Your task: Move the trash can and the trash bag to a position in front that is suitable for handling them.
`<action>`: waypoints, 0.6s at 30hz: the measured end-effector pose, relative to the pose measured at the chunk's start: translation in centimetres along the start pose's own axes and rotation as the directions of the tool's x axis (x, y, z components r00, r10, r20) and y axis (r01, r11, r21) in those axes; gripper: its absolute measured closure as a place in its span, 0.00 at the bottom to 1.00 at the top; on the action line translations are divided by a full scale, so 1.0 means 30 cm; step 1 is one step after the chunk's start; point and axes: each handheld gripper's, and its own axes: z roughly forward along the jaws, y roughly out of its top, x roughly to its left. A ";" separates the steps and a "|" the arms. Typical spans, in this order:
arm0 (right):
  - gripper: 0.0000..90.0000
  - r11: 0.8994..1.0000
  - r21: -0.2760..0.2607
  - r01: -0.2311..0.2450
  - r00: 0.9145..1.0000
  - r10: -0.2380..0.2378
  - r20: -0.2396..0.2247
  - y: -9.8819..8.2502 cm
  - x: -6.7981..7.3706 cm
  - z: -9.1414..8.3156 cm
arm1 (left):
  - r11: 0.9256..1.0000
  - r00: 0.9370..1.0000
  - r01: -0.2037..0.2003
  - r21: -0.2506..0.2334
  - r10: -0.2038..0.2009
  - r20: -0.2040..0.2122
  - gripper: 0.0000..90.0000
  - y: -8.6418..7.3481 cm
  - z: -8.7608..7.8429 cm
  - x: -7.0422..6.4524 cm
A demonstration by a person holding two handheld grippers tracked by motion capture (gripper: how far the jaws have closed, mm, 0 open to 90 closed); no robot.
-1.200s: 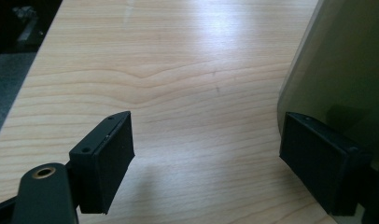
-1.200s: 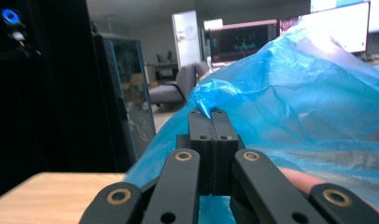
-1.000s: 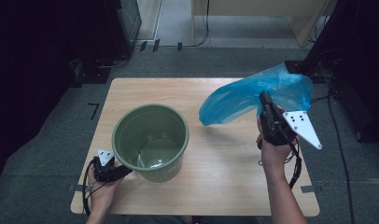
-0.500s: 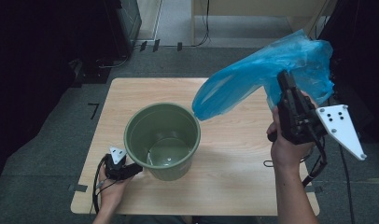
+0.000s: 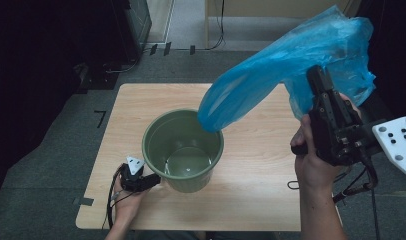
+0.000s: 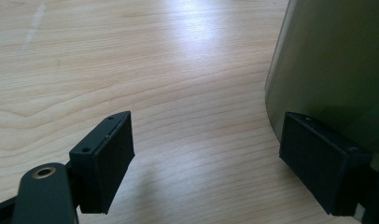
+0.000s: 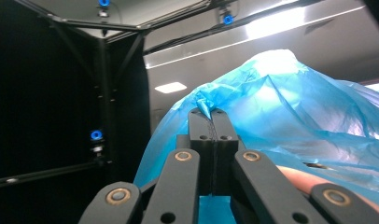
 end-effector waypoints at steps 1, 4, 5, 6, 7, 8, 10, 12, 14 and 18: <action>1.00 1.000 0.009 -0.011 1.000 0.011 -0.009 -0.005 0.003 -0.001 | 1.000 1.000 0.000 0.000 0.000 0.000 0.19 0.000 0.000 0.000; 1.00 0.999 0.030 -0.018 0.999 0.019 -0.032 -0.027 0.021 -0.006 | 1.000 1.000 0.003 0.000 -0.003 0.005 0.19 0.003 0.004 -0.008; 1.00 0.999 0.039 0.004 0.999 -0.003 -0.039 -0.047 0.036 -0.007 | 1.000 1.000 0.003 -0.002 -0.003 0.008 0.19 0.003 0.005 -0.011; 1.00 0.998 0.051 0.035 0.998 -0.032 -0.052 -0.081 0.054 -0.008 | 1.000 1.000 -0.003 0.002 0.003 0.009 0.19 0.004 0.004 -0.015; 1.00 0.997 0.064 0.041 0.997 -0.037 -0.067 -0.105 0.063 -0.006 | 1.000 1.000 -0.006 0.003 0.006 0.011 0.19 0.004 0.004 -0.017; 1.00 0.997 0.064 0.041 0.997 -0.037 -0.067 -0.105 0.063 -0.006 | 1.000 1.000 -0.006 0.003 0.006 0.011 0.19 0.004 0.004 -0.017; 0.85 0.995 0.082 0.056 0.994 -0.048 -0.094 -0.163 0.078 0.005 | 1.000 1.000 -0.008 0.001 0.008 0.018 0.19 0.003 0.002 -0.020; 0.63 0.996 0.062 0.067 0.995 -0.062 -0.076 -0.191 0.086 0.007 | 1.000 1.000 -0.005 0.000 0.005 0.027 0.19 0.003 0.000 -0.016; 0.56 0.996 0.054 0.077 0.995 -0.073 -0.069 -0.203 0.091 0.007 | 1.000 1.000 -0.001 -0.003 0.001 0.031 0.19 0.003 -0.001 -0.014; 0.41 0.994 0.057 0.091 0.990 -0.085 -0.112 -0.234 0.104 0.007 | 1.000 1.000 0.014 -0.014 -0.014 0.025 0.19 0.005 -0.007 0.003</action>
